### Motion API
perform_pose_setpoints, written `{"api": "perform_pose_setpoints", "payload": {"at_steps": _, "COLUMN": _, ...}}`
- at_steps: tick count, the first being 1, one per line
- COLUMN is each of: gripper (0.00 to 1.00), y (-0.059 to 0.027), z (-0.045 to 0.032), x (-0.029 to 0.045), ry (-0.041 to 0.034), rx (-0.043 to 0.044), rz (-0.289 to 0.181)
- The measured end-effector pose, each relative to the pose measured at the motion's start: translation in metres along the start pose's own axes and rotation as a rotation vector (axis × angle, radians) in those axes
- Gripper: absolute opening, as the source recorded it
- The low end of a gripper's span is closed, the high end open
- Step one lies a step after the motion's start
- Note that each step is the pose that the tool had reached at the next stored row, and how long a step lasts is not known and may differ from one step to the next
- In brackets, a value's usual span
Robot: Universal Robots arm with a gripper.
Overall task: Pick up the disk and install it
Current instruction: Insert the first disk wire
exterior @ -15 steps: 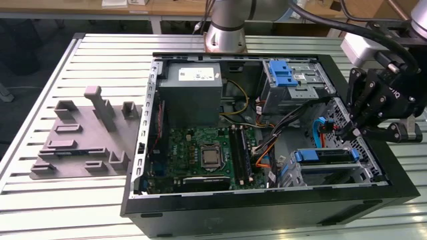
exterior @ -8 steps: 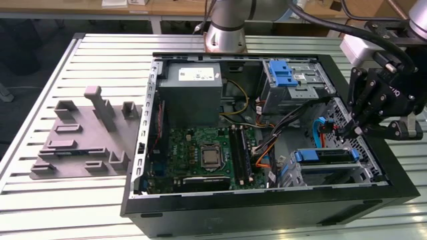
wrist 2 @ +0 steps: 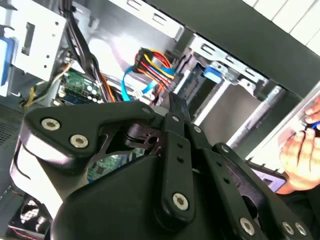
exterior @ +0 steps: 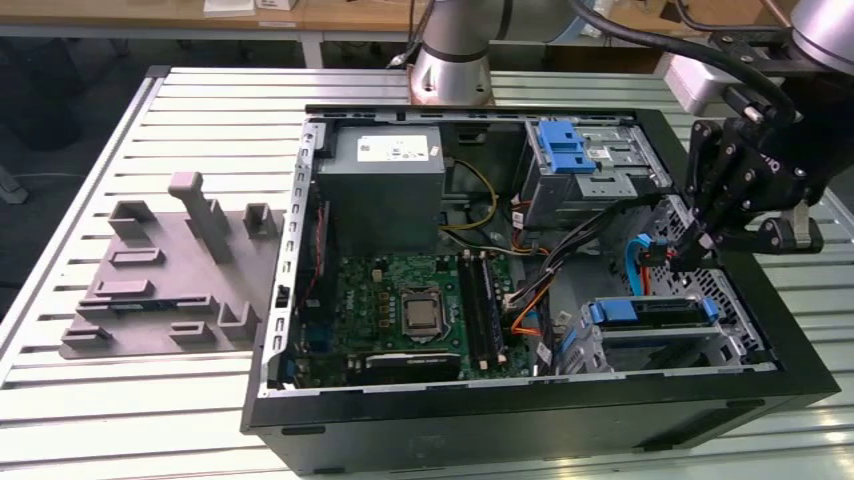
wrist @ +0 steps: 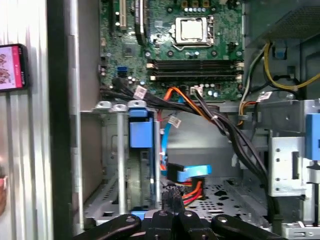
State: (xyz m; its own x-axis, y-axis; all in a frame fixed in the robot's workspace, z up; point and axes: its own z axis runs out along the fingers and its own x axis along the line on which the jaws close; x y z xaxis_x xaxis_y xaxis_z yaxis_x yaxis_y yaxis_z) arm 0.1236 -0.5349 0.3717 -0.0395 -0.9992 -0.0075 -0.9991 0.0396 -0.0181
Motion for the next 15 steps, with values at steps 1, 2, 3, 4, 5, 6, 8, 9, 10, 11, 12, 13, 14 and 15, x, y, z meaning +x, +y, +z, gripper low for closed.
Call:
{"api": "perform_pose_setpoints", "payload": {"at_steps": 1, "gripper": 0.11, "y": 0.0, "z": 0.0, "x": 0.0, "ry": 0.0001, "rx": 0.0005, "rz": 0.0}}
{"api": "perform_pose_setpoints", "payload": {"at_steps": 2, "gripper": 0.11, "y": 0.0, "z": 0.0, "x": 0.0, "ry": 0.0001, "rx": 0.0007, "rz": 0.0}}
{"api": "perform_pose_setpoints", "payload": {"at_steps": 3, "gripper": 0.11, "y": 0.0, "z": 0.0, "x": 0.0, "ry": 0.0001, "rx": 0.0009, "rz": 0.0}}
{"api": "perform_pose_setpoints", "payload": {"at_steps": 4, "gripper": 0.11, "y": 0.0001, "z": 0.0, "x": 0.0, "ry": 0.0001, "rx": 0.0012, "rz": 0.0}}
{"api": "perform_pose_setpoints", "payload": {"at_steps": 5, "gripper": 0.11, "y": 0.0001, "z": 0.0, "x": 0.0, "ry": 0.0004, "rx": 0.0012, "rz": 0.0}}
{"api": "perform_pose_setpoints", "payload": {"at_steps": 6, "gripper": 0.11, "y": 0.0001, "z": 0.0003, "x": -0.0001, "ry": 0.0026, "rx": 0.0013, "rz": 0.0}}
{"api": "perform_pose_setpoints", "payload": {"at_steps": 8, "gripper": 0.11, "y": 0.0001, "z": 0.0016, "x": -0.0002, "ry": 0.0094, "rx": 0.0016, "rz": 0.0}}
{"api": "perform_pose_setpoints", "payload": {"at_steps": 9, "gripper": 0.11, "y": 0.0001, "z": 0.0027, "x": -0.0002, "ry": 0.0118, "rx": 0.0019, "rz": 0.0}}
{"api": "perform_pose_setpoints", "payload": {"at_steps": 10, "gripper": 0.18, "y": 0.0001, "z": 0.004, "x": -0.0003, "ry": 0.0132, "rx": 0.002, "rz": 0.0}}
{"api": "perform_pose_setpoints", "payload": {"at_steps": 11, "gripper": 0.18, "y": 0.0002, "z": 0.0053, "x": -0.0005, "ry": 0.0146, "rx": 0.002, "rz": 0.0}}
{"api": "perform_pose_setpoints", "payload": {"at_steps": 12, "gripper": 0.19, "y": 0.0002, "z": 0.0066, "x": -0.0008, "ry": 0.0154, "rx": 0.0021, "rz": 0.0}}
{"api": "perform_pose_setpoints", "payload": {"at_steps": 13, "gripper": 0.19, "y": 0.0002, "z": 0.0077, "x": -0.0011, "ry": 0.0159, "rx": 0.0021, "rz": 0.0}}
{"api": "perform_pose_setpoints", "payload": {"at_steps": 14, "gripper": 0.25, "y": 0.0003, "z": 0.0087, "x": -0.0015, "ry": 0.0168, "rx": 0.0022, "rz": 0.0}}
{"api": "perform_pose_setpoints", "payload": {"at_steps": 15, "gripper": 0.25, "y": 0.0003, "z": 0.0096, "x": -0.0022, "ry": 0.018, "rx": 0.0022, "rz": 0.0}}
